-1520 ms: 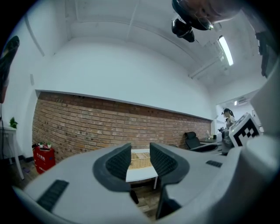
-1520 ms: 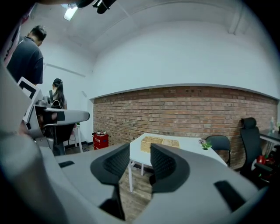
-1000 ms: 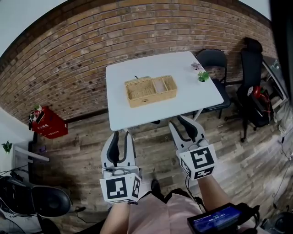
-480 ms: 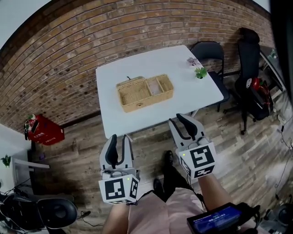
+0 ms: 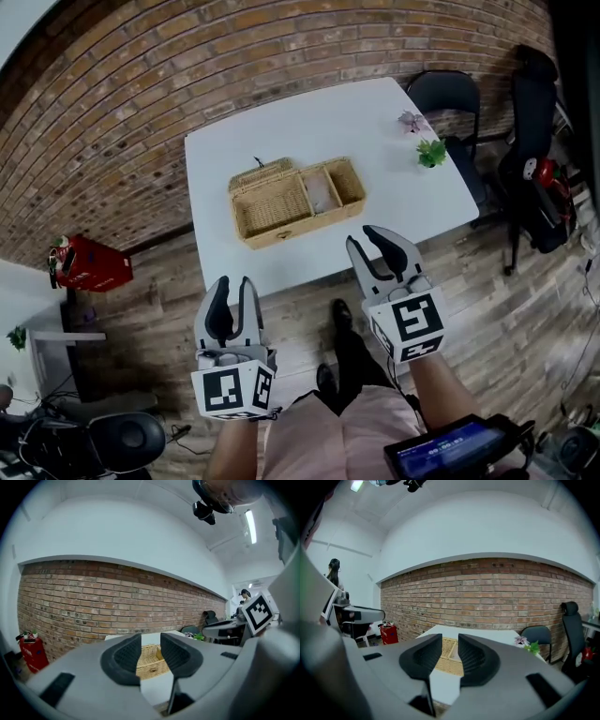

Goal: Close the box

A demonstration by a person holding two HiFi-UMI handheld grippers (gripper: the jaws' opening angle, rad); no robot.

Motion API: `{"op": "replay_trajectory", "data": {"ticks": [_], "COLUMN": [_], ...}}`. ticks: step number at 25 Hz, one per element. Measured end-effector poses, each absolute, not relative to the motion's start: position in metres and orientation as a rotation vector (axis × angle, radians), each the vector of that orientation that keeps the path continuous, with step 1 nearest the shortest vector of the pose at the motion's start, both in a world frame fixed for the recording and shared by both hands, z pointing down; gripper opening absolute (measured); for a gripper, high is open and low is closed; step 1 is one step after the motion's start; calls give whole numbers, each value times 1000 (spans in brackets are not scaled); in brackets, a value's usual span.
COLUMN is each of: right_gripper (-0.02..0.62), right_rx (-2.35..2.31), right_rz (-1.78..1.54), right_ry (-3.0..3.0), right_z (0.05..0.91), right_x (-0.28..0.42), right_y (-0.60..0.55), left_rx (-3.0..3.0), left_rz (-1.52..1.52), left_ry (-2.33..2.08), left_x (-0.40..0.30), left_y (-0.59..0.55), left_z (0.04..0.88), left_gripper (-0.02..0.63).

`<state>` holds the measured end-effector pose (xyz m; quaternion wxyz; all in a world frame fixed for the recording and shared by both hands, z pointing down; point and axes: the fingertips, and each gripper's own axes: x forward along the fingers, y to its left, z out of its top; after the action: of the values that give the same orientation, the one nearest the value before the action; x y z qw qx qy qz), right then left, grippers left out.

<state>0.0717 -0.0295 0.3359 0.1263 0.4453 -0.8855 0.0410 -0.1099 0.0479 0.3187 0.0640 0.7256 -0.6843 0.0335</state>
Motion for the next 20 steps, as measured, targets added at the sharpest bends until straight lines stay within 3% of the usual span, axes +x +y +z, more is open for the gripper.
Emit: {"op": "replay_trajectory", "data": {"ticks": [9, 20], "right_gripper": [107, 106], "right_rx": [1199, 1099], "right_rz": [215, 148], "right_ry": [-2591, -2683], "right_z": [360, 328], "right_x": [63, 36], "right_y": [-119, -195], "left_rx": [2105, 2063], "left_rz": [168, 161], "left_ry": [-2075, -2170], "left_x": [-120, -132], "left_y": [-30, -87], "left_z": [333, 305], "left_gripper": [132, 132]}}
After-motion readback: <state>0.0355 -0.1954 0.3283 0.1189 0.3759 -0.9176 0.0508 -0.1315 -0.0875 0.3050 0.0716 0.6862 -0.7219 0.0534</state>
